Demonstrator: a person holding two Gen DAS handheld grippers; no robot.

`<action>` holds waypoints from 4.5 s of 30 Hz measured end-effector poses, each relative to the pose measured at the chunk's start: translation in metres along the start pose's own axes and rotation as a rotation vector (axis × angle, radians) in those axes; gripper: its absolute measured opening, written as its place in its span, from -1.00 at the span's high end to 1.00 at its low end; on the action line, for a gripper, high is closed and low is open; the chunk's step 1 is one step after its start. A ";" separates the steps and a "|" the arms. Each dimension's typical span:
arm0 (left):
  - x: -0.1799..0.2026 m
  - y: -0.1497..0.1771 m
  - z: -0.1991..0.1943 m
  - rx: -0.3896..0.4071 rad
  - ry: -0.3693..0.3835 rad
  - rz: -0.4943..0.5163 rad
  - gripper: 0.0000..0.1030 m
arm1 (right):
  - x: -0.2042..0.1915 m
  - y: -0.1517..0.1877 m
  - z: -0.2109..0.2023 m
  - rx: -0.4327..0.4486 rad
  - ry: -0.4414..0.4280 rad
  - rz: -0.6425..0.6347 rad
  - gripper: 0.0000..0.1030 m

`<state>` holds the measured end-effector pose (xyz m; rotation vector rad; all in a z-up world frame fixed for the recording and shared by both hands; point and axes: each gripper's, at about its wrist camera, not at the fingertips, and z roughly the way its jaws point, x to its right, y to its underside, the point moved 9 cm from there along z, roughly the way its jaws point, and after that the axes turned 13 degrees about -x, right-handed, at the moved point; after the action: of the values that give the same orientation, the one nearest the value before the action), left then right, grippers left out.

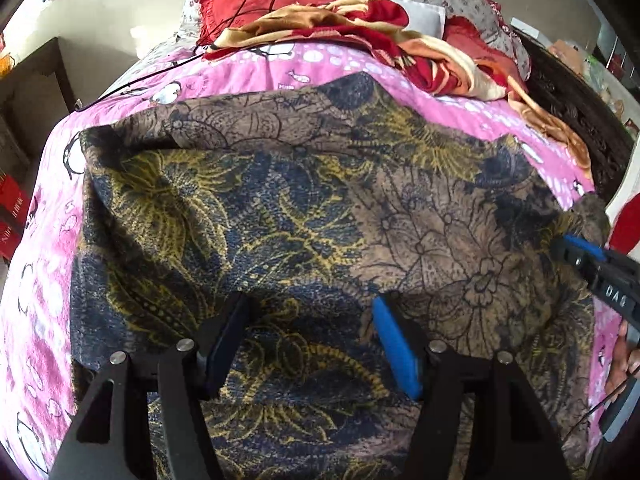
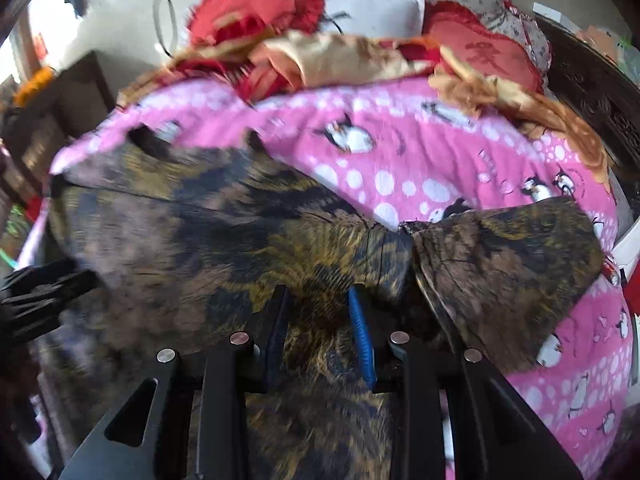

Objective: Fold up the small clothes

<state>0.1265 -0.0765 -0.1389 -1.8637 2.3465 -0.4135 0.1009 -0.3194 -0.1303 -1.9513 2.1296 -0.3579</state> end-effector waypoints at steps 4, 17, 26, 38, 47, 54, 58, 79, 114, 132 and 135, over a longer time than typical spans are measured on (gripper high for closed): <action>0.001 0.000 0.000 0.005 -0.009 0.009 -0.38 | -0.003 0.004 -0.019 0.014 0.001 -0.015 0.49; 0.018 0.004 -0.026 0.027 0.049 0.018 -0.41 | 0.018 0.023 -0.034 0.005 -0.111 0.035 0.49; 0.050 0.006 -0.016 0.003 0.082 0.045 -0.45 | 0.132 0.053 -0.071 0.022 0.015 0.233 0.24; 0.050 0.009 -0.024 0.023 0.031 0.057 -0.45 | 0.083 0.043 -0.045 0.036 0.013 0.089 0.11; 0.050 0.014 -0.029 0.024 0.028 0.063 -0.45 | 0.083 0.040 -0.034 0.017 0.006 0.090 0.11; 0.051 0.015 -0.031 0.027 0.009 0.070 -0.45 | 0.084 0.039 -0.032 0.011 0.006 0.095 0.11; 0.049 0.017 -0.033 0.022 0.026 0.057 -0.45 | 0.086 0.035 -0.029 0.031 -0.004 0.094 0.19; 0.014 0.024 -0.055 0.039 0.046 -0.007 -0.45 | 0.154 0.015 -0.278 0.540 -0.178 0.131 0.96; -0.027 0.034 -0.111 0.134 0.116 -0.054 -0.45 | -0.026 -0.014 -0.407 0.689 -0.517 -0.463 0.97; -0.097 0.031 -0.095 0.150 0.139 -0.116 -0.62 | -0.249 -0.047 0.003 -0.179 -0.564 -0.620 0.57; -0.084 0.024 -0.083 0.134 0.135 -0.083 -0.62 | -0.214 -0.064 0.002 -0.130 -0.565 -0.452 0.38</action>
<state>0.1025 0.0216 -0.0729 -1.9317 2.2644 -0.7083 0.1803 -0.1118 -0.1100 -2.2535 1.3883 0.2485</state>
